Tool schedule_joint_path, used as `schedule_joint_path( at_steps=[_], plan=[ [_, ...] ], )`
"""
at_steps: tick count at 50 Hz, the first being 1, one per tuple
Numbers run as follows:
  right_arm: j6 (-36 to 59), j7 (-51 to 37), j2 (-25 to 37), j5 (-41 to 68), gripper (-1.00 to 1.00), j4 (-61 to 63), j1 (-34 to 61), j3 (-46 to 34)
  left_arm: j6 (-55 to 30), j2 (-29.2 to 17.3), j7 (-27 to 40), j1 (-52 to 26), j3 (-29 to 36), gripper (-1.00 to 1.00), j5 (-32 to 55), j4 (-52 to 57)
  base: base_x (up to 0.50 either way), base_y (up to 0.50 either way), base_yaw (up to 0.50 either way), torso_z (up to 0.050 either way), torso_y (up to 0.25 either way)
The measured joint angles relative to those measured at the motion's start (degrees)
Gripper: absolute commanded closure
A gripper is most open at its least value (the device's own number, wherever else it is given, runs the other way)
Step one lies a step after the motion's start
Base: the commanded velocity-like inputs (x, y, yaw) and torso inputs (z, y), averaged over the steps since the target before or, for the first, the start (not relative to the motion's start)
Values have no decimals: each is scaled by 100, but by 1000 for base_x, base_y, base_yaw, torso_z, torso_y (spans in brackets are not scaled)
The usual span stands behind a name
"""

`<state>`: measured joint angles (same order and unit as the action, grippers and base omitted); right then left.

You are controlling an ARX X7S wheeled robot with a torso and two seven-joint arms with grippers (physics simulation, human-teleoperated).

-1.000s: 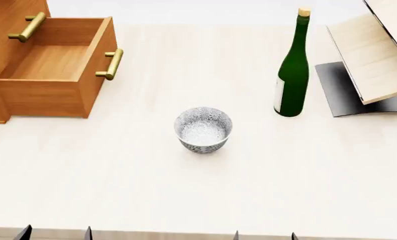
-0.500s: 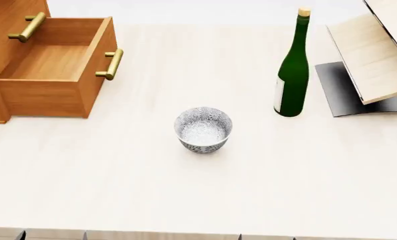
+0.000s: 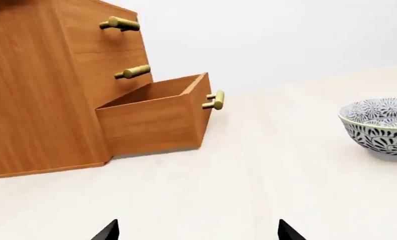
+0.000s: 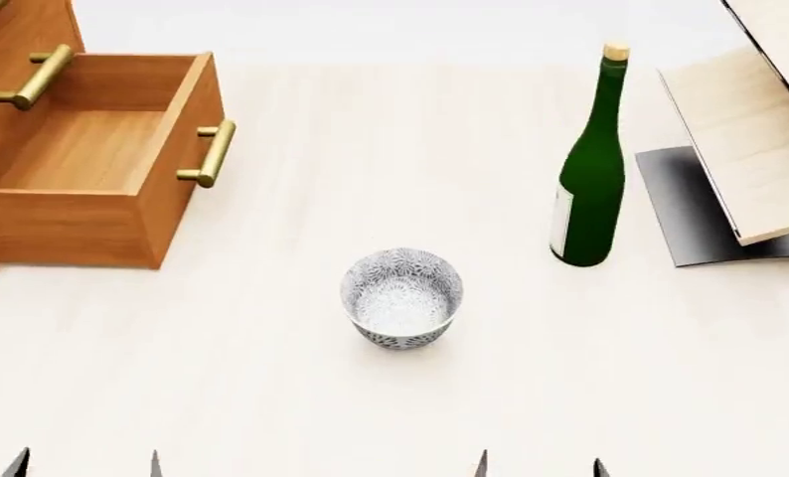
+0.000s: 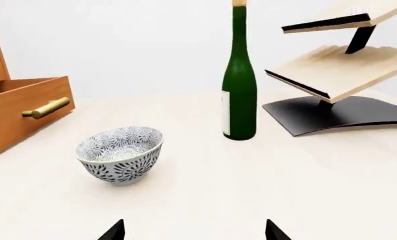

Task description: Put the bowl on top of the cabinet.

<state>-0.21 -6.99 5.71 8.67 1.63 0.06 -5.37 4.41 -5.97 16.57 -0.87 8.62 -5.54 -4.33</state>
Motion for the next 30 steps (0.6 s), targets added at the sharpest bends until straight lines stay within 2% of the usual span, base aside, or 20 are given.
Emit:
schedule_joint_path(
  at_steps=[15, 30],
  plan=[
    [541, -254, 322, 336, -100, 2147, -565, 125, -676, -242, -85, 487, 50, -100, 45, 1983, 500, 0, 0, 0, 0],
    [549, -370, 488, 409, -100, 2951, -858, 126, -742, -388, -57, 713, 71, -100, 140, 2695, 500, 0, 0, 0, 0]
  ],
)
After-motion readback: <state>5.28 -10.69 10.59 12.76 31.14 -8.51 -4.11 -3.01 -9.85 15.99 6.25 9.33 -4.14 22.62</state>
